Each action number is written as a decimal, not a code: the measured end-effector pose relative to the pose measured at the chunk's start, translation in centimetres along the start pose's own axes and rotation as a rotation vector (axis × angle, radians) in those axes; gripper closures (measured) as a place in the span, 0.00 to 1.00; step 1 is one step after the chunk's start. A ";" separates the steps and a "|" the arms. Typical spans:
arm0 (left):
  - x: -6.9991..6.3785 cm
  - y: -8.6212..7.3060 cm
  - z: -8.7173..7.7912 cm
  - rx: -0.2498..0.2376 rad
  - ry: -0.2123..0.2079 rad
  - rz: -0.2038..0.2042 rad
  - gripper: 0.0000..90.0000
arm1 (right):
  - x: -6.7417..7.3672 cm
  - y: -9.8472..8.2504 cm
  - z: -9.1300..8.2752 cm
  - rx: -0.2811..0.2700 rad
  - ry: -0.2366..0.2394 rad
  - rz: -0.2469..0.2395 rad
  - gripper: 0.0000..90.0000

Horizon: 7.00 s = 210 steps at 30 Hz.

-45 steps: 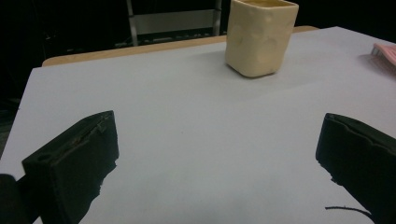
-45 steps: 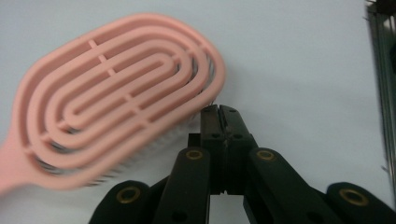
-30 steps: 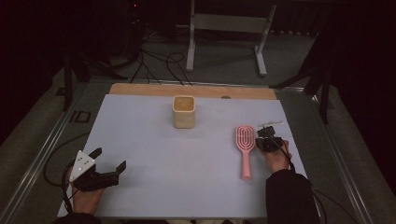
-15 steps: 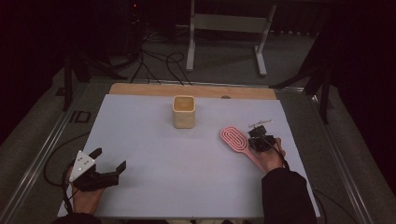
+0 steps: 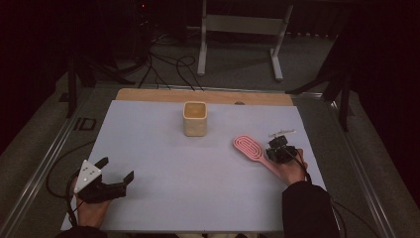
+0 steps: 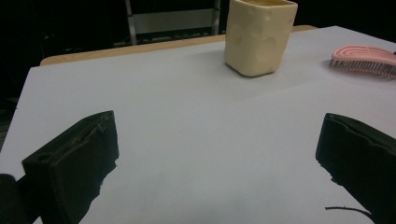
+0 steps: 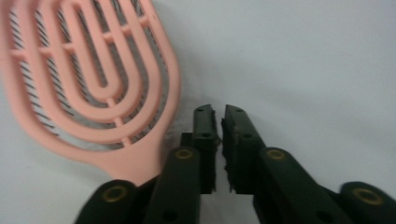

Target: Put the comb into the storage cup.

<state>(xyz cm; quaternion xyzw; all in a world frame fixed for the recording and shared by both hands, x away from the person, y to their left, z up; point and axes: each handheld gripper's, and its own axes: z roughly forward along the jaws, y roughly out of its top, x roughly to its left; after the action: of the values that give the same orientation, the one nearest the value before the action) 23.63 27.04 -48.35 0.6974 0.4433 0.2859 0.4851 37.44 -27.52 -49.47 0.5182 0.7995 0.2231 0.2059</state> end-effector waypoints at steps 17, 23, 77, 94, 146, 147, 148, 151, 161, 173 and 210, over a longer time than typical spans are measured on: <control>0.0 0.0 -0.1 -0.010 0.008 -0.003 0.00 | -0.8 -2.4 -6.7 -0.343 0.069 0.074 0.47; 0.1 0.1 -0.2 -0.016 0.010 -0.003 0.00 | -0.3 -4.3 -8.2 -0.453 0.104 0.053 0.34; -0.1 -0.1 -0.5 -0.029 -0.012 0.043 0.00 | 1.1 -8.5 -9.5 -0.556 0.200 0.058 0.12; -0.3 -0.2 -0.3 -0.019 -0.011 0.047 0.00 | 1.2 -4.6 -9.6 -0.446 0.210 0.032 0.12; -0.3 -0.2 -0.1 -0.011 -0.011 0.050 0.00 | 0.2 1.7 -3.0 -0.037 0.218 -0.179 0.14; -0.3 -0.2 -0.1 -0.012 -0.011 0.049 0.00 | 0.2 1.7 -2.9 -0.031 0.215 -0.179 0.14; -0.3 -0.3 -0.1 -0.012 -0.010 0.048 0.00 | 0.1 1.6 -2.7 -0.023 0.219 -0.182 0.14; -0.3 -0.2 -0.1 -0.012 -0.010 0.049 0.00 | 0.0 1.6 -2.2 0.002 0.222 -0.195 0.15; -0.3 -0.2 -0.1 -0.011 -0.010 0.049 0.00 | 0.4 1.2 -1.0 0.097 0.255 -0.250 0.17; -0.3 -0.3 -0.1 -0.008 -0.010 0.050 0.00 | 0.9 1.1 -0.1 0.177 0.258 -0.275 0.44; -0.3 -0.3 -0.1 -0.003 -0.011 0.052 0.00 | 1.5 0.9 0.3 0.210 0.237 -0.287 0.77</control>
<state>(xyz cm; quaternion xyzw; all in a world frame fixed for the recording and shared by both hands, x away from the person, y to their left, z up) 23.34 26.83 -48.58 0.7095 0.4219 0.2952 0.4811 37.75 -25.77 -49.36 0.3876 0.9028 0.1662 0.0847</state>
